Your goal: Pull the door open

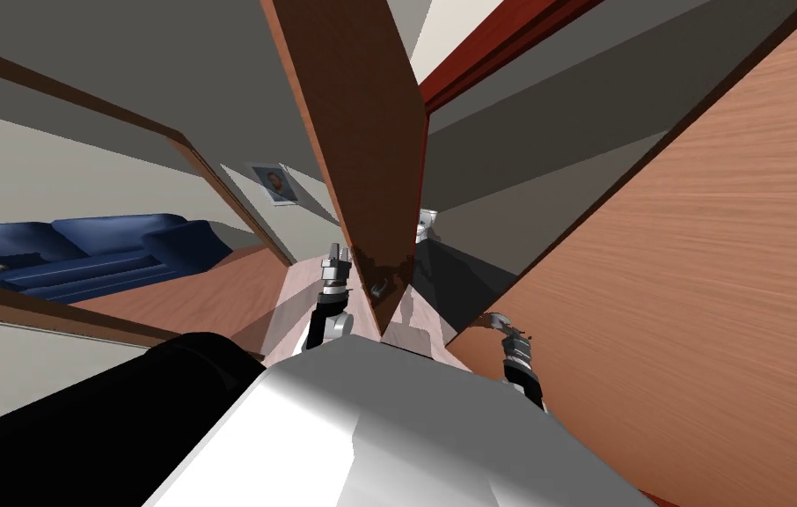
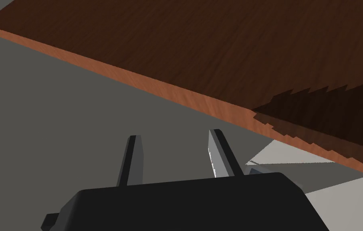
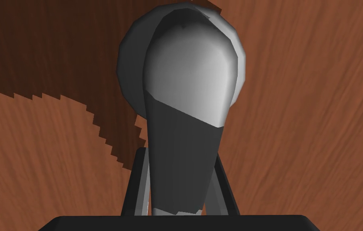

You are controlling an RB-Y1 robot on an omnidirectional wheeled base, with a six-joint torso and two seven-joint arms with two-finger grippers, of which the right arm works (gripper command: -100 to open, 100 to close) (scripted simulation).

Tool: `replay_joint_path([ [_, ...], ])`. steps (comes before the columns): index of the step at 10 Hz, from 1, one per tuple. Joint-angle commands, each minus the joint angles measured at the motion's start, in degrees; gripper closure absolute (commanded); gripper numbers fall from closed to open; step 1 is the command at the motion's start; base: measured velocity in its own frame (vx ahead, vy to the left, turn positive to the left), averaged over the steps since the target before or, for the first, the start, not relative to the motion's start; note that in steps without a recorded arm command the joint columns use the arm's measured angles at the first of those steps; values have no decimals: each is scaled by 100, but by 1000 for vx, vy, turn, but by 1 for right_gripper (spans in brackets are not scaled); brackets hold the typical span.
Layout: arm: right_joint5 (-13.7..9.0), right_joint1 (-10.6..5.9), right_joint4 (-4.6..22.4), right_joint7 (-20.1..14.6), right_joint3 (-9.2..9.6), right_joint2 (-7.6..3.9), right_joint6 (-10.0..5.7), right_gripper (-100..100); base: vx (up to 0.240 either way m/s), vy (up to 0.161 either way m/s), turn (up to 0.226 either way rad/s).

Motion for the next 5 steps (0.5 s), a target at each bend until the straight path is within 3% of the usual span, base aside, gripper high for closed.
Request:
replay_joint_path([
  [1, 45, -56, 175, -42, 68, 27, -80, 100, -171, 1, 40],
  [3, 178, -61, 115, -163, 253, 25, -104, 100, -222, -7, 58],
  [5, 308, -67, 57, -280, 433, 23, -128, 100, -296, -27, 81],
])
